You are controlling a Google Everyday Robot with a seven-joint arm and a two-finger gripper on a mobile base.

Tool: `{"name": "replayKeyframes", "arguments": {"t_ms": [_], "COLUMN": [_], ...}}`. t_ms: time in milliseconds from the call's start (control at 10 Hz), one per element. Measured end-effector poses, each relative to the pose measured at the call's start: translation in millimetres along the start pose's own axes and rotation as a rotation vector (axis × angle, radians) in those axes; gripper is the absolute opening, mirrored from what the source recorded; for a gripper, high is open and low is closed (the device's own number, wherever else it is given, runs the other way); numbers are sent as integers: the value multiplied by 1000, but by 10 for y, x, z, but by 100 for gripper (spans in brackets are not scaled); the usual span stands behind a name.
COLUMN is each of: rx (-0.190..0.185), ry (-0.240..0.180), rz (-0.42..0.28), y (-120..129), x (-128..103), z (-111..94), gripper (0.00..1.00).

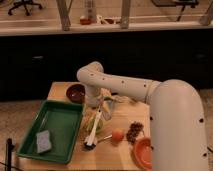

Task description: Place brush in plastic cup

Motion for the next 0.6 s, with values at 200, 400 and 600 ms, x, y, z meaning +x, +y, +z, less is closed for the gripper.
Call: {"name": "replayKeyframes", "arguments": {"t_ms": [200,400,600], "rx": [0,-3,2], "ry": [2,7,14], "rz": [1,1,7], "y": [10,10,18], "x": [9,11,15], "z": [-26,-45,-60], "gripper": [80,80,80]}}
